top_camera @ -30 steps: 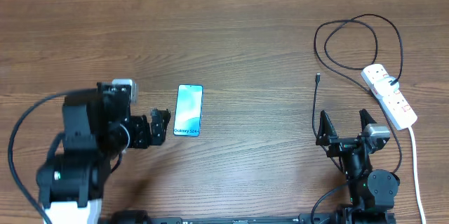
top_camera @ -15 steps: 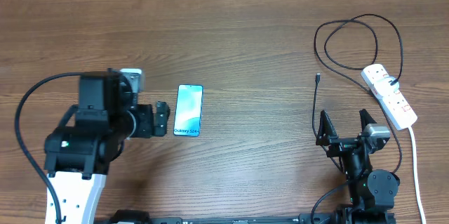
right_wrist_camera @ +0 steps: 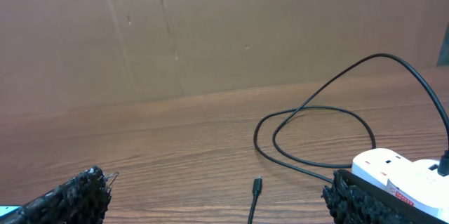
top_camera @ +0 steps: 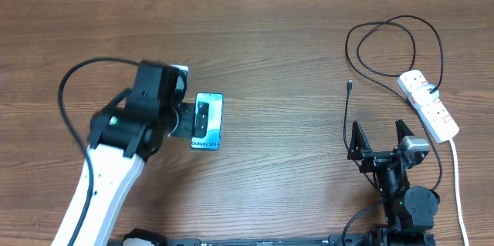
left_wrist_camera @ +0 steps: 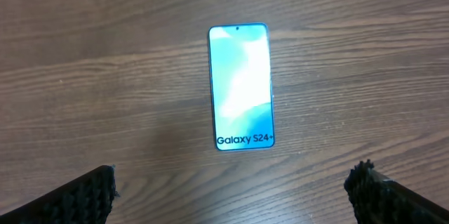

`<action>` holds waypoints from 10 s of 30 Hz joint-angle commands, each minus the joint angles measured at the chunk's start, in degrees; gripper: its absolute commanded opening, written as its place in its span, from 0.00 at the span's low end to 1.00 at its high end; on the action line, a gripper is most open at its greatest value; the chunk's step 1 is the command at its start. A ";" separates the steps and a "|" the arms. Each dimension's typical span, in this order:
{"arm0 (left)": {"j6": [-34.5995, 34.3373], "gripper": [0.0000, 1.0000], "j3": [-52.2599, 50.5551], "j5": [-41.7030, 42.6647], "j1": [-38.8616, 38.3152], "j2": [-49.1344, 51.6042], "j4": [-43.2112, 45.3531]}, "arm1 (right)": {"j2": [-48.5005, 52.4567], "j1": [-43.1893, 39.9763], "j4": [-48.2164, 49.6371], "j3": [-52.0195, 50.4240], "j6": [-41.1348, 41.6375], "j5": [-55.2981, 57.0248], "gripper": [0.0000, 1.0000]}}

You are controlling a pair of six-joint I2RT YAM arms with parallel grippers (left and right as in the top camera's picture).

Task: Plug charger to phone and switch on socket
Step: 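Move the left gripper over the Galaxy phone and lower onto it, then close the left gripper on the phone's top edge, then lift the phone with the left gripper and tilt it upright, then swing the right gripper toward the phone and grasp its edge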

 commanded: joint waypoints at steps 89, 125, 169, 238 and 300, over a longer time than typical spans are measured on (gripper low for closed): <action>-7.50 0.63 4.26 0.96 -3.32 45.72 7.19 | -0.63 0.26 0.15 -0.61 -0.24 0.33 1.00; -7.48 0.48 19.47 1.05 -3.32 45.70 -6.56 | -0.63 0.26 0.15 -0.61 -0.24 0.33 1.00; -12.41 0.50 35.06 34.58 -0.90 45.70 -19.37 | -0.63 0.26 0.15 -0.61 -0.24 0.33 1.00; -10.34 0.51 35.06 51.67 7.85 45.70 -26.69 | -0.63 0.26 0.15 -0.61 -0.22 0.33 1.00; -32.74 0.54 35.06 34.45 -1.51 45.70 -10.75 | 38.16 0.59 -1.44 23.43 26.08 -50.42 1.00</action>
